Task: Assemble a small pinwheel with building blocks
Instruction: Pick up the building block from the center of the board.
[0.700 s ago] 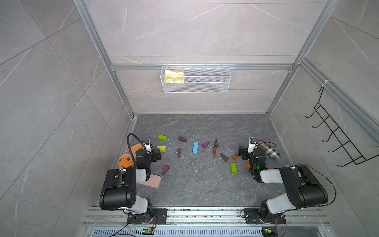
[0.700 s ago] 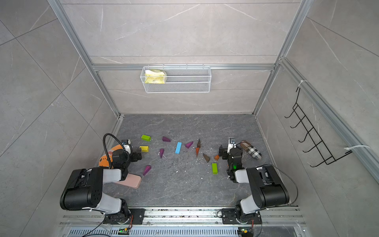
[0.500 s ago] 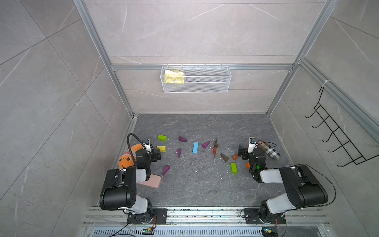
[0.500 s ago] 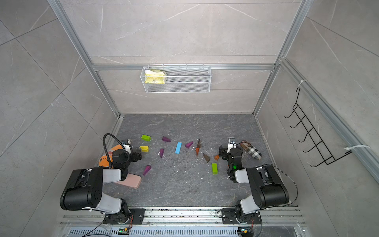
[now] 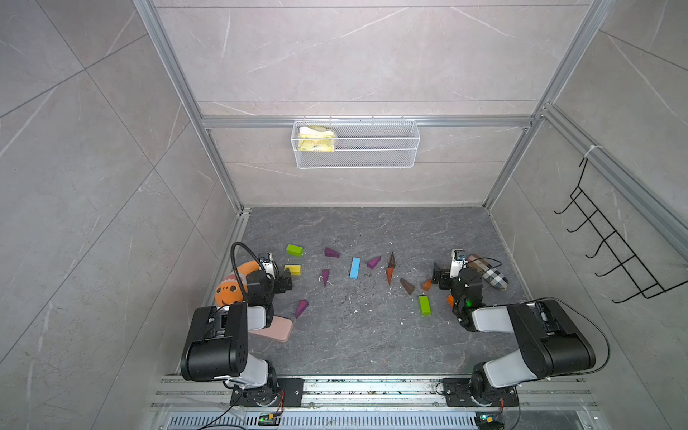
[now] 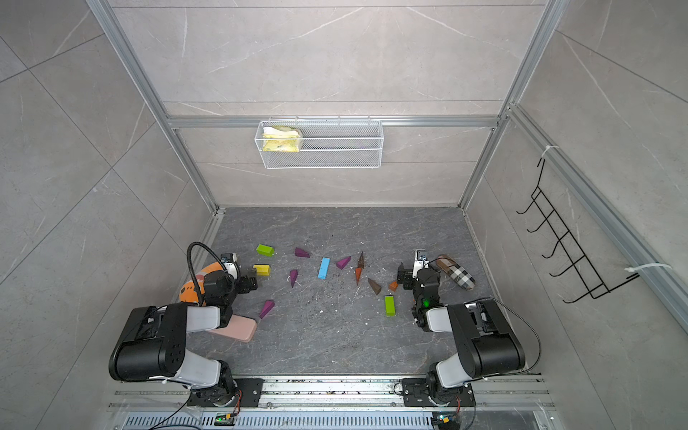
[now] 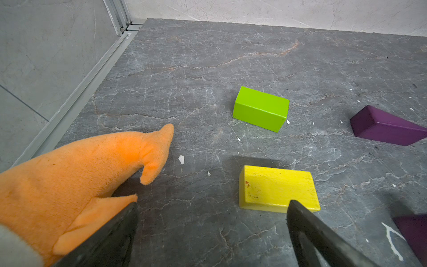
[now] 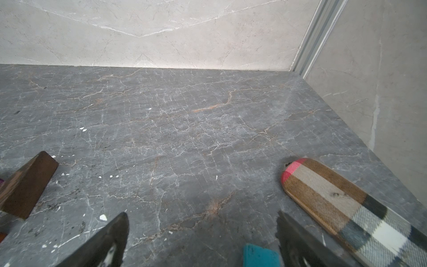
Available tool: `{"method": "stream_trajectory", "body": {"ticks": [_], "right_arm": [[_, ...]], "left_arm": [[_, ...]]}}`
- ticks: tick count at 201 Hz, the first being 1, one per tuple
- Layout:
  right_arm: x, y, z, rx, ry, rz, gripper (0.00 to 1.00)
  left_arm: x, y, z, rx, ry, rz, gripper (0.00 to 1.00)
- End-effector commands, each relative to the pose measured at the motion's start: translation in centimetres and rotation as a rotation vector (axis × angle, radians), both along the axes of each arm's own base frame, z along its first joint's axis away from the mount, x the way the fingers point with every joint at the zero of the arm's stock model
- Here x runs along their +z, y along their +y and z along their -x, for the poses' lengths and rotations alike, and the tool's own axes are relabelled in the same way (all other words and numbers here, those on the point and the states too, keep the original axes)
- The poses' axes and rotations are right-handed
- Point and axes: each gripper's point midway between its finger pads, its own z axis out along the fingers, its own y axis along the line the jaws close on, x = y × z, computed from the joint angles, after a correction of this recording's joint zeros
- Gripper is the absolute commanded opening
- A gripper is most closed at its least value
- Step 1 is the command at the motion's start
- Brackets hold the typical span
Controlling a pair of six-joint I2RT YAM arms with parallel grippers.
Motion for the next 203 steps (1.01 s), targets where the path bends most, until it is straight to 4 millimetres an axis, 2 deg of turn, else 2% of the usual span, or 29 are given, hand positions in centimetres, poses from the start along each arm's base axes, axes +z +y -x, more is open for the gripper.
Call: {"method": "stream_trajectory", "body": {"ticks": [1, 50, 64, 78, 93, 100, 104, 113, 118, 124, 143, 155, 182, 203], "right_arm": [[0.5, 0.1, -0.6, -0.004, -0.016, 0.001, 1.0], [0.6, 0.1, -0.5, -0.006, -0.021, 0.001, 0.99], [1.7, -0.5, -0.1, -0.035, -0.06, -0.002, 0.95], [4.5, -0.9, 1.4, -0.06, -0.124, 0.0, 0.93], [7.7, -1.2, 2.7, -0.084, -0.157, -0.018, 0.95], [9.0, -0.8, 2.7, -0.072, -0.14, -0.049, 0.96], [9.2, -0.3, 2.7, -0.049, -0.115, -0.062, 0.99], [10.2, 1.1, 2.5, 0.019, -0.066, -0.085, 0.99], [10.6, 2.0, 2.3, 0.054, -0.038, -0.099, 1.0], [10.5, 2.9, 2.2, 0.084, 0.027, -0.12, 1.0], [9.7, 6.9, 2.9, 0.205, 0.235, -0.22, 0.99], [9.2, 10.0, 4.1, 0.294, 0.322, -0.248, 0.99], [8.5, 15.0, 6.9, 0.399, 0.383, -0.282, 1.0], [8.4, 18.4, 8.9, 0.491, 0.414, -0.315, 1.0]], "left_arm": [[1.7, 0.0, -1.2, 0.005, -0.059, 0.003, 1.0], [1.7, 0.0, -1.2, 0.004, -0.057, 0.005, 1.0], [2.1, 0.8, -1.1, 0.058, -0.078, 0.004, 0.95], [3.8, 2.0, -0.3, 0.132, -0.096, -0.008, 0.94], [7.6, 3.1, 0.7, 0.255, -0.09, -0.006, 0.93], [9.5, 3.1, 0.9, 0.287, -0.097, 0.017, 0.91], [10.4, 3.0, 1.1, 0.291, -0.105, 0.035, 0.89], [12.0, 2.5, 1.0, 0.305, -0.097, 0.112, 0.85], [12.6, 2.2, 1.0, 0.306, -0.073, 0.154, 0.82], [12.3, 1.6, 1.2, 0.301, -0.003, 0.188, 0.8], [10.9, -0.6, 1.7, 0.241, 0.216, 0.231, 0.76], [9.0, -2.1, 2.7, 0.214, 0.355, 0.224, 0.76], [5.5, -3.9, 4.5, 0.207, 0.573, 0.22, 0.77], [4.6, -4.6, 4.3, 0.163, 0.642, 0.166, 0.82]]}}
